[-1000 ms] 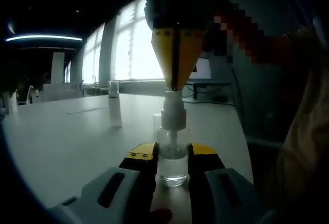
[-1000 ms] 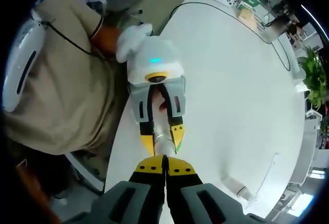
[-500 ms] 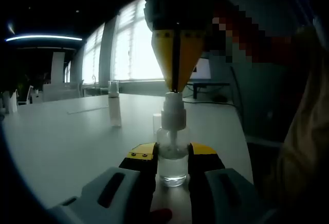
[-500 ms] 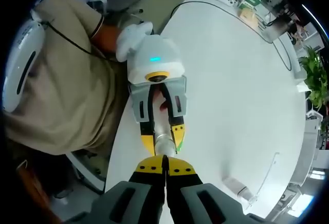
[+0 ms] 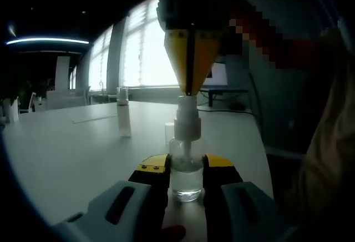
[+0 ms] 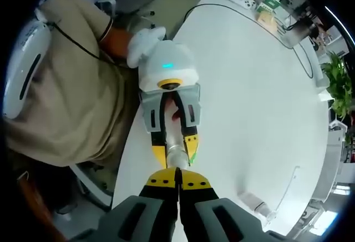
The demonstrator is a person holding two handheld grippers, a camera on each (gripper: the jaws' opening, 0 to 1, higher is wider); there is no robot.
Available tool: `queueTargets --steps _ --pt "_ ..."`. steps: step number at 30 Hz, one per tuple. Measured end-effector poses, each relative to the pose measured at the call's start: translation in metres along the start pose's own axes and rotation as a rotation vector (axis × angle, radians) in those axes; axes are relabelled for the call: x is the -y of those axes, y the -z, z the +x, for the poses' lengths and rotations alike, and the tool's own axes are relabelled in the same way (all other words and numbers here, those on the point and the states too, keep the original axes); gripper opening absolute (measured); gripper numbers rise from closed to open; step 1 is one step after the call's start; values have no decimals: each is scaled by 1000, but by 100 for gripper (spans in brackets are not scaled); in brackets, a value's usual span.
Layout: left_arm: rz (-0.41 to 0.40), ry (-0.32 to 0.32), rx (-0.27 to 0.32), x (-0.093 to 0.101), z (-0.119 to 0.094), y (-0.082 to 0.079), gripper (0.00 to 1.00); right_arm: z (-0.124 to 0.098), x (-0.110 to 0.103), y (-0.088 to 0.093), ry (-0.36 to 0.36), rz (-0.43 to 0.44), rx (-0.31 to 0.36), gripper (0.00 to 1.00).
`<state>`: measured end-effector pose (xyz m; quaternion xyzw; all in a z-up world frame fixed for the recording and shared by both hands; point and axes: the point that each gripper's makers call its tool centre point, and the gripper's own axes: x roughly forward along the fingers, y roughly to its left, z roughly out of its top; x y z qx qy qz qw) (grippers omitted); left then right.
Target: Clamp pump bottle remove cover press pump head put on cover
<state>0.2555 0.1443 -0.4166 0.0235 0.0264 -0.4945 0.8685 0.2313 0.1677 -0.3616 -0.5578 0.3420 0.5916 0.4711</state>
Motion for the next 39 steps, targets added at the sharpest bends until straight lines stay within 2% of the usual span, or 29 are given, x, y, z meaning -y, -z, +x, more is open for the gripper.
queueTargets --steps 8,19,39 --pt "0 0 0 0 0 0 14 -2 1 -1 20 -31 -3 0" --pt "-2 -1 0 -2 0 0 14 -2 3 -1 7 -27 3 0" --pt "-3 0 0 -1 0 0 14 -2 1 -1 3 -72 28 0"
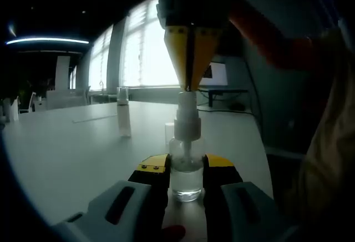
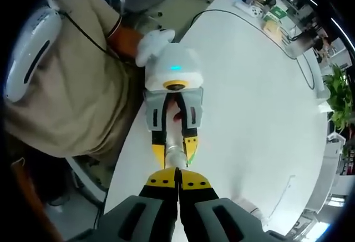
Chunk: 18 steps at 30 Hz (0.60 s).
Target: Clamp pump bottle remove cover press pump head put on cover
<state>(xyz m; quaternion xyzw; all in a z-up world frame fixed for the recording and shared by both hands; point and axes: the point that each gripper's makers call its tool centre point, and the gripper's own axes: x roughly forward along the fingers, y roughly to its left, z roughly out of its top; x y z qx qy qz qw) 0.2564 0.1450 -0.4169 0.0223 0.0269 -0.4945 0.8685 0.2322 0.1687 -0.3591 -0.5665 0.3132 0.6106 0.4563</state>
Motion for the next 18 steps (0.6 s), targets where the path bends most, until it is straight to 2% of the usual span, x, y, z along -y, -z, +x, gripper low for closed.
queueTargets --steps 7,10,12,18 --pt "0 0 0 0 0 0 14 0 -1 -2 0 -110 -2 0" --pt "0 0 0 0 0 0 14 0 -1 -2 1 -113 1 0" --pt "0 -1 0 0 0 0 14 0 -1 -1 4 -49 5 0" --pt "0 -1 0 0 0 0 14 0 2 0 1 33 18 0"
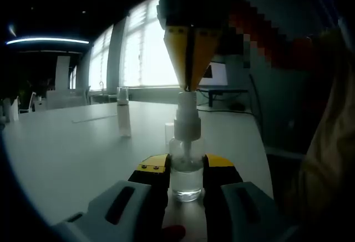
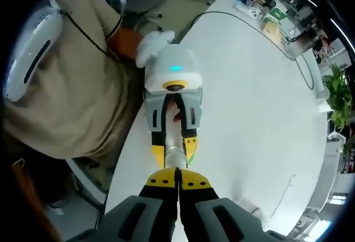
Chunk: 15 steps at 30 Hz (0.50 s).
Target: Clamp pump bottle remove cover press pump head put on cover
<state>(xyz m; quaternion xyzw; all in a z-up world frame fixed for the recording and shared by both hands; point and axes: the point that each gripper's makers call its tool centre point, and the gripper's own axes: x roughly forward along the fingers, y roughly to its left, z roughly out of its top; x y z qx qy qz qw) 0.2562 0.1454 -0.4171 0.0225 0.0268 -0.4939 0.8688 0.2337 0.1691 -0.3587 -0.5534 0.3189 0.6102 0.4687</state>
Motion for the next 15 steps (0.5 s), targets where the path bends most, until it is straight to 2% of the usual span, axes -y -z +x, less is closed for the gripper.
queueTargets --steps 6,15 --pt "0 1 0 0 0 0 14 1 -1 -1 -11 -33 -5 0" --pt "2 0 0 1 0 0 14 4 -1 0 -19 -3 -30 0"
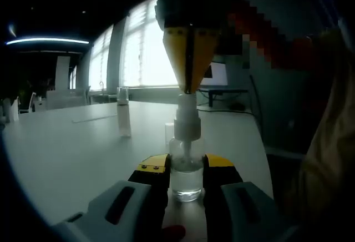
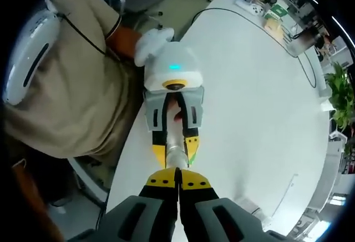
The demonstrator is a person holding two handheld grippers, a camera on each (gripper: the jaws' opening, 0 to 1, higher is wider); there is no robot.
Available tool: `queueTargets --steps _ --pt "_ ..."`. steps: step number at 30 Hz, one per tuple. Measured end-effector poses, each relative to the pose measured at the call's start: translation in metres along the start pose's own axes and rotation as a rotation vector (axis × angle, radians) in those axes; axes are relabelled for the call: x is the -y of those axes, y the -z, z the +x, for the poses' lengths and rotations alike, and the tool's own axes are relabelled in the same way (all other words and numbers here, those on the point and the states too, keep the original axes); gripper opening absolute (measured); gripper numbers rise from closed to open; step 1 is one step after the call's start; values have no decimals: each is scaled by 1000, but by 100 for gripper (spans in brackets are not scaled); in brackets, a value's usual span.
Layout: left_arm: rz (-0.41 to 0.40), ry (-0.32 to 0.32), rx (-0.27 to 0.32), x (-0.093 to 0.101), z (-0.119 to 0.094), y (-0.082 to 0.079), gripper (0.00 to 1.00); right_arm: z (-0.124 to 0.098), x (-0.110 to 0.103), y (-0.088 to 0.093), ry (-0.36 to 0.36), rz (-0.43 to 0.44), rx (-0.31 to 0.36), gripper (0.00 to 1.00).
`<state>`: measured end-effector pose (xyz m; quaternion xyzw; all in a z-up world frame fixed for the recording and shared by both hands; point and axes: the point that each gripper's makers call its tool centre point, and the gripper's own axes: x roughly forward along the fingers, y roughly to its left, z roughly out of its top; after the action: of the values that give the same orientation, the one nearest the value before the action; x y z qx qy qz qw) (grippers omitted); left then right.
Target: Clamp pump bottle remove cover press pump head put on cover
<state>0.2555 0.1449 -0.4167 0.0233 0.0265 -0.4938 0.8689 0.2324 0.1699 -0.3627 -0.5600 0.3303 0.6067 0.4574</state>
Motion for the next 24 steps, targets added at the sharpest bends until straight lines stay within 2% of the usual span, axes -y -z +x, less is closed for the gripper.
queueTargets --steps 8,24 --pt "0 0 0 1 0 -1 14 4 -1 1 -1 7 -31 0" --pt "0 1 0 -1 0 0 14 4 -1 1 -1 8 -40 0"
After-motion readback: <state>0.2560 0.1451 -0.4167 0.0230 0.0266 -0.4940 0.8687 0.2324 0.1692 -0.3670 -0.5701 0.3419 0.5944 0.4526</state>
